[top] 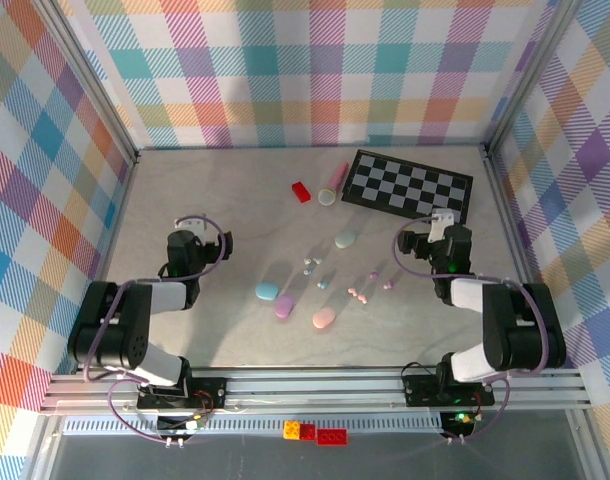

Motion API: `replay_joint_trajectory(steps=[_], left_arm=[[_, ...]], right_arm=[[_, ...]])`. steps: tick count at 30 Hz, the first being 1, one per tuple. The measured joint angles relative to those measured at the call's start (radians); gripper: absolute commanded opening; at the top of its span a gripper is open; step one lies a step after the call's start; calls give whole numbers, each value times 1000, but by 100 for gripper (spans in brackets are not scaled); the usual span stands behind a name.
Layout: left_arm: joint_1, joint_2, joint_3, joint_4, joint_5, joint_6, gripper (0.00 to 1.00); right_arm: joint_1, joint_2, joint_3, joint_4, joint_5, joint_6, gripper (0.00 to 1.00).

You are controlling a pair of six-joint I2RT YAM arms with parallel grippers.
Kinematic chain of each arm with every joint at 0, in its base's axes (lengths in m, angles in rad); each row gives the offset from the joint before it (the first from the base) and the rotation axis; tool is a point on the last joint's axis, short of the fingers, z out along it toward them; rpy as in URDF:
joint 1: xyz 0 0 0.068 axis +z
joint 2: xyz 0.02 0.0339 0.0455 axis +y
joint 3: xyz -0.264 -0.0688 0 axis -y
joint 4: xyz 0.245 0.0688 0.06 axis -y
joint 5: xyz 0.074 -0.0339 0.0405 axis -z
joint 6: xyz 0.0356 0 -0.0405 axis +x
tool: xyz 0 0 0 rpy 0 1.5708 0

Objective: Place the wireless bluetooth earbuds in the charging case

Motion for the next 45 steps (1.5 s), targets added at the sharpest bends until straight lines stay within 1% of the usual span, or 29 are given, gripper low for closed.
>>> replay_joint_trajectory(steps=[3,7,9,13,16,18,21,25,29,34,40,45], left_arm=[[-40,-117,26,-92,-26,21,100],[-123,-242,121,-241,-41,45,100],[-171,-277,179,-320,-41,49,100],[-303,-331,261,-463,-37,76,100],[-400,-346,281,-552,-20,95,100],[-450,-342,290,-615,0,104,100],[-531,-325,309,-715,19,129,100],[-655,-272,345,-807,22,126,100],[-752,-208,367,-856,23,90,100],[-841,-130,391,-893,23,34,99],[-921,34,478,-995,-17,-11,100],[-981,152,537,-1052,-52,-37,96]], right_arm=[[0,-98,14,-72,-9,2,99],[0,-224,61,-240,-23,48,99],[0,-284,79,-322,-40,86,99],[3,-401,107,-530,-72,191,99],[4,-429,174,-715,-114,277,99],[8,-441,200,-797,-159,335,99],[27,-464,203,-896,-237,421,99],[91,-471,203,-982,-327,533,99],[175,-471,194,-1017,-397,650,99],[257,-471,192,-1059,-444,752,99],[264,-473,184,-1124,-456,799,99],[264,-473,179,-1163,-455,814,99]])
